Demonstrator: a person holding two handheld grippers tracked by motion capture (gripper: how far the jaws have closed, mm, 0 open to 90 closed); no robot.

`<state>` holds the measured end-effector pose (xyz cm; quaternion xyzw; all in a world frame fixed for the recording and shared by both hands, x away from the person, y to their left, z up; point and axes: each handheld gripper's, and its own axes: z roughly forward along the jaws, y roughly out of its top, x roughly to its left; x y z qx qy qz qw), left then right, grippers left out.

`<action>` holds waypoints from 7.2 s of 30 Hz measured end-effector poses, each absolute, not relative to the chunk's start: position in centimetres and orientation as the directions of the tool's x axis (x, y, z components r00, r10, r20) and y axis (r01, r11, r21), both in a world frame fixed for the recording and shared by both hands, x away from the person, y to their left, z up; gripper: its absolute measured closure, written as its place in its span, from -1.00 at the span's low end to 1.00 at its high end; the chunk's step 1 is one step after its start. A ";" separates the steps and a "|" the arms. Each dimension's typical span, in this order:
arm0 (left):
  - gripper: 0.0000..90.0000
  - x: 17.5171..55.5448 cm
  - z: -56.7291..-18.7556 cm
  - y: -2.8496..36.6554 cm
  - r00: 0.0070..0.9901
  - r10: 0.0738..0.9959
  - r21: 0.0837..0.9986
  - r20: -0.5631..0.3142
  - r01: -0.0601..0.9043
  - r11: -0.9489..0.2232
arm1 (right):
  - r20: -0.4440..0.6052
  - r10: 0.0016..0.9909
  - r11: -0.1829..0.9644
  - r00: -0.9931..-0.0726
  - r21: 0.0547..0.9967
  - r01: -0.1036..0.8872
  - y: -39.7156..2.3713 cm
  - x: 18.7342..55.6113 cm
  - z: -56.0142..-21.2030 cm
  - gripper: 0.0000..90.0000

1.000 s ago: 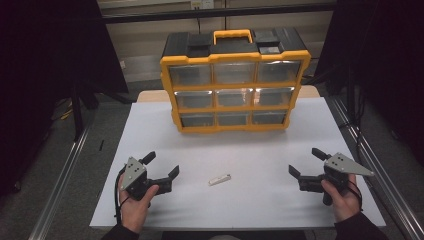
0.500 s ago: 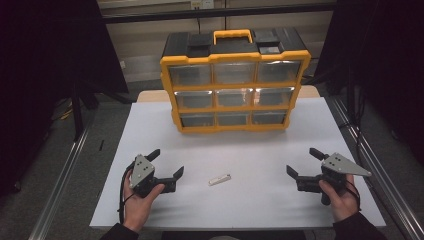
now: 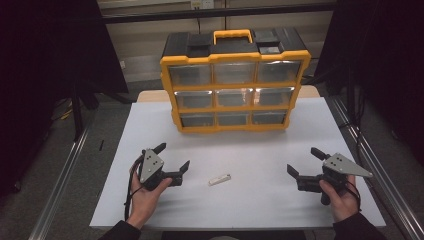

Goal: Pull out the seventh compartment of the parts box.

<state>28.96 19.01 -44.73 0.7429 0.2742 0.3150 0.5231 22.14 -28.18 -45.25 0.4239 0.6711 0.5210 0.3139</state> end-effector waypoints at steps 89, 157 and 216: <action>-0.64 39.6 -45.3 12.9 0.283 0.280 0.364 0.917 -0.314 -0.877 | 0.028 0.891 0.093 -0.454 0.966 0.242 -28.1 22.2 -45.3 -0.99; 0.76 39.5 -47.4 12.0 0.105 -0.033 -0.004 0.994 -0.266 -0.964 | 0.031 0.890 0.089 -0.454 0.967 0.241 -28.1 22.2 -45.3 -0.99; 0.74 36.4 -47.7 13.0 0.110 0.074 0.109 0.991 -0.363 -0.925 | 0.068 0.896 0.037 -0.439 0.974 0.225 -28.7 22.1 -45.1 -0.99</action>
